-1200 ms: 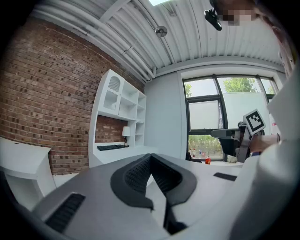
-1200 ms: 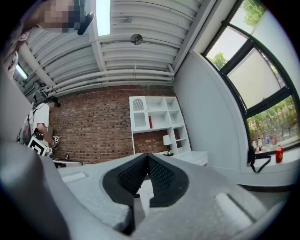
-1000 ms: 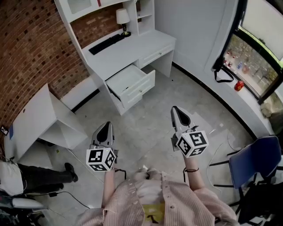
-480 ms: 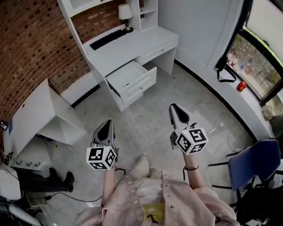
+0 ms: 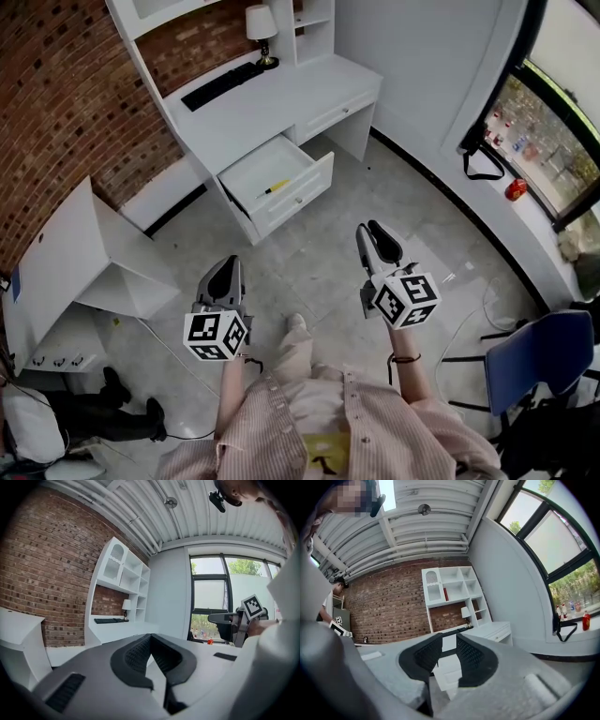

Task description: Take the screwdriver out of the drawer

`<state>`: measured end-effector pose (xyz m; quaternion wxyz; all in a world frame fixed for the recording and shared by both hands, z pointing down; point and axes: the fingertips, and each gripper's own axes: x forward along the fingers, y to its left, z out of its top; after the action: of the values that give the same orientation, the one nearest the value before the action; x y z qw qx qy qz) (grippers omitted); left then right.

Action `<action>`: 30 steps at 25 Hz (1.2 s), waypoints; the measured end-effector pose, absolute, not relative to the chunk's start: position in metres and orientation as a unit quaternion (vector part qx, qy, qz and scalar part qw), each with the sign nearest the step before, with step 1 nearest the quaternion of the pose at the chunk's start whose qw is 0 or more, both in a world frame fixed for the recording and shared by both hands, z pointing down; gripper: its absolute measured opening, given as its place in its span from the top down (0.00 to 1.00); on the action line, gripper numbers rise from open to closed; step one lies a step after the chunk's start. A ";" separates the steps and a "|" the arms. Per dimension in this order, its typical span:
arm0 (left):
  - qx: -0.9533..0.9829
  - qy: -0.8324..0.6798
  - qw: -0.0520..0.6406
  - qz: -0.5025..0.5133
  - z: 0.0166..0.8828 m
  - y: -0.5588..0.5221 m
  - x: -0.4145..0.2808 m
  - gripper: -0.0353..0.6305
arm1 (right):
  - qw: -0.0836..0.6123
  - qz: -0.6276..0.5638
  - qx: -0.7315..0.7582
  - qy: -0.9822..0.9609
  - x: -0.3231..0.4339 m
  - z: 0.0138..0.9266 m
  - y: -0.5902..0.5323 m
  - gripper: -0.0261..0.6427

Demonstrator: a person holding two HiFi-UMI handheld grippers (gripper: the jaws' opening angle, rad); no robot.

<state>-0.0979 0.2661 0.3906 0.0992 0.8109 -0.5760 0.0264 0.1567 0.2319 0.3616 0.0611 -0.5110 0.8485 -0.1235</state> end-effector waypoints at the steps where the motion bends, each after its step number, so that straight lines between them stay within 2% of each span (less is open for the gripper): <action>1: 0.811 -0.576 0.100 0.026 0.392 0.255 -0.100 0.95 | 0.061 -0.125 -0.512 0.848 0.155 0.363 0.221 0.85; 11: 0.815 -0.567 0.119 0.023 0.397 0.153 -0.126 0.95 | 0.045 -0.135 -0.515 0.845 0.127 0.371 0.128 0.78; 30: 0.815 -0.558 0.153 0.023 0.423 0.058 -0.157 0.95 | 0.015 -0.151 -0.506 0.849 0.086 0.392 0.025 0.78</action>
<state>-0.1567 0.0581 0.4227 0.1534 0.8155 -0.5576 0.0230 0.0861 0.0252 0.3925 0.0149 -0.5059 0.8491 -0.1514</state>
